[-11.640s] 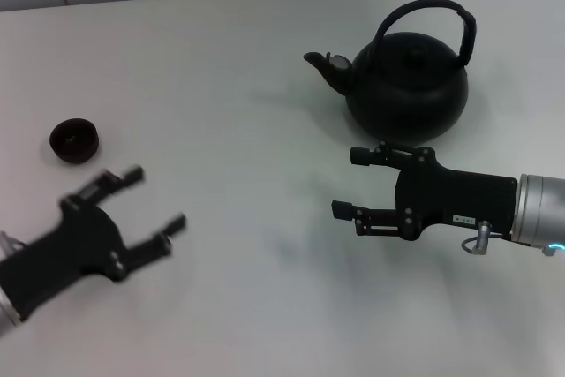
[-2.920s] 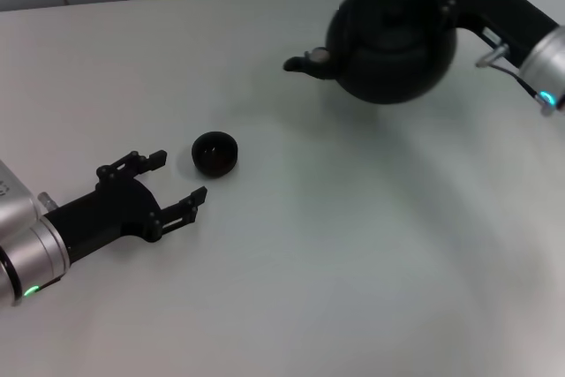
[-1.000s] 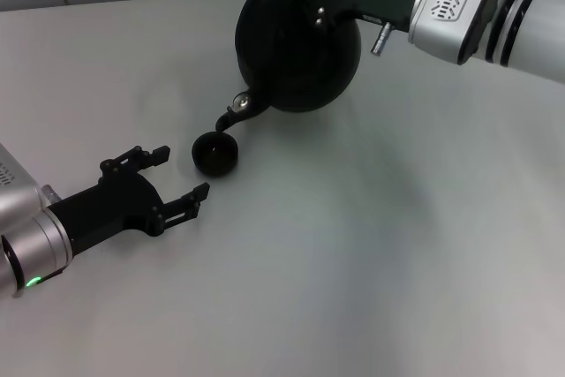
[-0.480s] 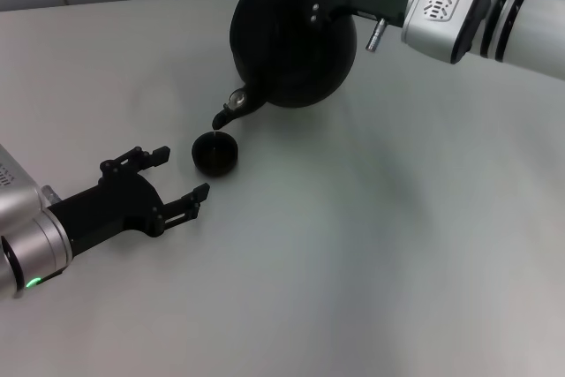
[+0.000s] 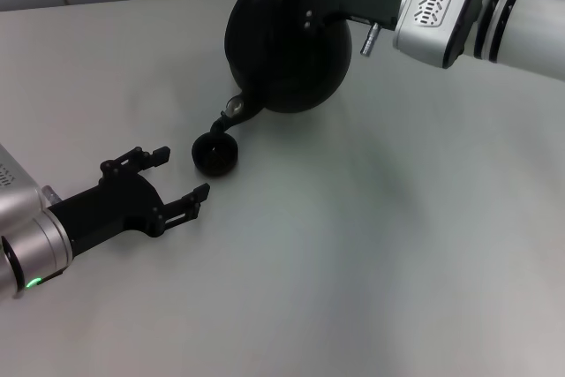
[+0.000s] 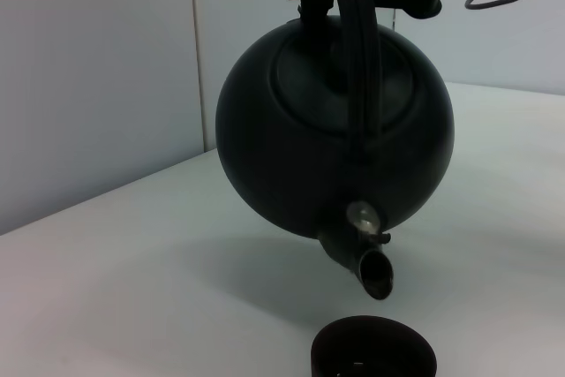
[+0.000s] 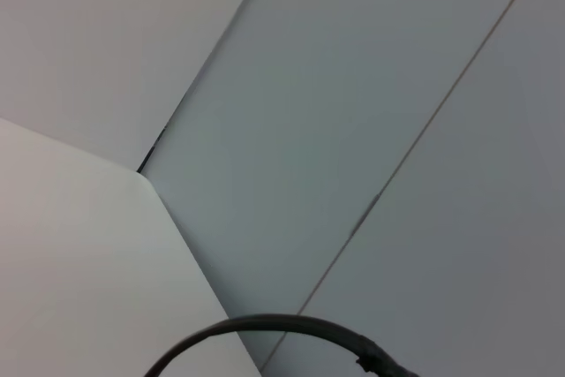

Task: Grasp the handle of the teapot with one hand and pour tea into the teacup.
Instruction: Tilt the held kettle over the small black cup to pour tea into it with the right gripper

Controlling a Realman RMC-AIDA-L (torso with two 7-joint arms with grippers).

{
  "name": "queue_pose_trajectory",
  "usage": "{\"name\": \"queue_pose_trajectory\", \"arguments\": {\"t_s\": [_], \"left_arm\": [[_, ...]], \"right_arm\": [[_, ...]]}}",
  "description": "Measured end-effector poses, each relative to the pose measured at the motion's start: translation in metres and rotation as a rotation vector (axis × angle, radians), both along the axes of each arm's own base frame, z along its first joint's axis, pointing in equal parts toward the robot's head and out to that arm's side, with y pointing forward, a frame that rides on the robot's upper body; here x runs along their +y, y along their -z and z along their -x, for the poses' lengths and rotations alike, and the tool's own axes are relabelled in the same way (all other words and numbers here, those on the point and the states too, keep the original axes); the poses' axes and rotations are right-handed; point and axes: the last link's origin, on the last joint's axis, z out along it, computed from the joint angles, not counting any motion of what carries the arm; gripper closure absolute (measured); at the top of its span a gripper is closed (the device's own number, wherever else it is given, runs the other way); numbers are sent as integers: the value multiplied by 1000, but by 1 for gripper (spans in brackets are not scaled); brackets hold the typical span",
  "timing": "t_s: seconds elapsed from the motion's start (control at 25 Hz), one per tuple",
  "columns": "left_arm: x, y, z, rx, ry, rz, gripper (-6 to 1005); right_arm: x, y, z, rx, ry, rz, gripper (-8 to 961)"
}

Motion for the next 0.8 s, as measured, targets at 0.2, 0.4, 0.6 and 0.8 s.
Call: {"name": "queue_pose_trajectory", "arguments": {"t_s": [0.2, 0.4, 0.6, 0.8], "left_arm": [[0, 0, 0, 0, -1, 0, 202], [0, 0, 0, 1, -1, 0, 202], [-1, 0, 1, 1, -2, 1, 202], [-1, 0, 1, 2, -4, 1, 202]], "right_arm": [[1, 2, 1, -29, -7, 1, 858], [1, 3, 2, -37, -11, 2, 857], [2, 3, 4, -38, -16, 2, 857], [2, 3, 4, -43, -18, 2, 859]]}}
